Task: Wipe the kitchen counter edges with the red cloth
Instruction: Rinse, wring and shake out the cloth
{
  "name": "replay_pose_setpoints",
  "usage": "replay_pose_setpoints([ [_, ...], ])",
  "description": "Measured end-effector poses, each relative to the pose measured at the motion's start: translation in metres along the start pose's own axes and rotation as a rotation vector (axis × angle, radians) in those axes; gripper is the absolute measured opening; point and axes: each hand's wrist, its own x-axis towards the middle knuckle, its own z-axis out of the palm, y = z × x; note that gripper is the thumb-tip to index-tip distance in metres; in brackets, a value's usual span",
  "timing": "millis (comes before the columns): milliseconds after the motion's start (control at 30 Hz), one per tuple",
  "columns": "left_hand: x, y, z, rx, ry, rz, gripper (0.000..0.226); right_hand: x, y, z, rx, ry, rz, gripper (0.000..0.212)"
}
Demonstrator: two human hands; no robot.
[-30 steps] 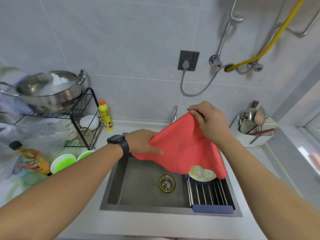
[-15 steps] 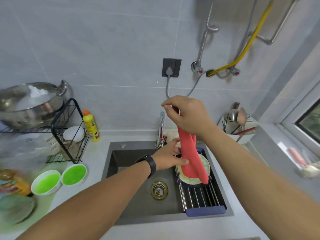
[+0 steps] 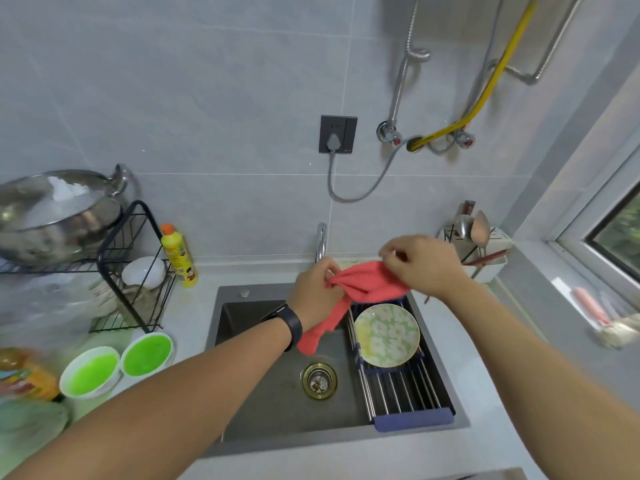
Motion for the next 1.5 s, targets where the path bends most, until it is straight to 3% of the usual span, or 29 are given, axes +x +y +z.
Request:
replay_pose_setpoints([
  [67, 0.002, 0.01, -0.002, -0.094, 0.077, 0.013, 0.02, -0.011, 0.001, 0.02, 0.151, -0.299, 0.03, 0.039],
  [100, 0.004, 0.015, -0.001, -0.144, 0.089, 0.013, 0.02, -0.018, -0.004, 0.03, 0.346, -0.381, 0.043, 0.051],
  [233, 0.007, 0.032, 0.004, -0.353, 0.085, -0.041, 0.016, -0.038, -0.046, 0.066, 1.023, -0.441, 0.006, 0.069],
  [300, 0.005, 0.038, 0.007, -0.485, 0.08, -0.09, 0.019, -0.042, -0.067, 0.076, 1.211, -0.363, -0.002, 0.061],
  [400, 0.005, 0.041, 0.001, -0.694, 0.057, -0.156, 0.026, -0.042, -0.069, 0.089, 1.276, -0.187, 0.225, 0.045],
  [533, 0.005, 0.034, -0.023, -0.722, 0.068, -0.118, 0.042, -0.046, -0.055, 0.086, 1.418, -0.205, 0.443, 0.013],
  [633, -0.001, 0.021, -0.039, -0.518, 0.0, -0.114, 0.037, -0.043, -0.049, 0.076, 1.65, -0.138, 0.492, 0.024],
  [733, -0.005, 0.004, -0.045, -0.077, -0.074, -0.034, 0.019, -0.033, -0.04, 0.071, 1.723, -0.113, 0.544, 0.036],
  [800, -0.001, 0.002, -0.047, 0.082, -0.056, 0.053, 0.03, -0.024, -0.04, 0.062, 1.751, -0.085, 0.551, 0.04],
  [900, 0.005, 0.014, -0.039, -0.015, -0.157, 0.052, 0.077, -0.013, -0.048, 0.05, 1.822, -0.095, 0.517, 0.057],
  [967, 0.002, 0.026, -0.023, -0.227, -0.304, -0.015, 0.103, -0.004, -0.062, 0.046, 1.906, -0.139, 0.504, 0.054],
  [1033, -0.002, 0.03, -0.006, -0.463, -0.338, -0.12, 0.094, 0.003, -0.075, 0.043, 1.951, -0.146, 0.538, 0.054],
  [1100, -0.004, 0.028, -0.002, -0.649, -0.325, -0.268, 0.061, 0.01, -0.082, 0.044, 1.872, -0.206, 0.566, 0.056],
  [1167, -0.008, 0.024, -0.008, -0.706, -0.32, -0.424, 0.038, 0.011, -0.078, 0.046, 1.465, -0.283, 0.49, 0.05],
  [1233, -0.008, 0.018, -0.02, -0.711, -0.253, -0.549, 0.028, 0.009, -0.066, 0.048, 0.983, -0.232, 0.343, 0.039],
  [1300, -0.007, 0.013, -0.036, -0.81, -0.251, -0.661, 0.03, -0.003, -0.053, 0.052, 0.879, -0.119, 0.175, 0.053],
  [1367, -0.006, 0.009, -0.051, -0.912, -0.437, -0.7, 0.038, -0.02, -0.049, 0.056, 0.7, -0.084, -0.188, 0.077],
  [1433, -0.008, 0.006, -0.059, -0.888, -0.732, -0.662, 0.041, -0.029, -0.048, 0.07, 0.425, -0.072, -0.493, 0.096],
  [1500, -0.011, 0.006, -0.057, -0.787, -0.951, -0.627, 0.042, -0.025, -0.051, 0.077, 0.315, 0.036, -0.625, 0.091],
])
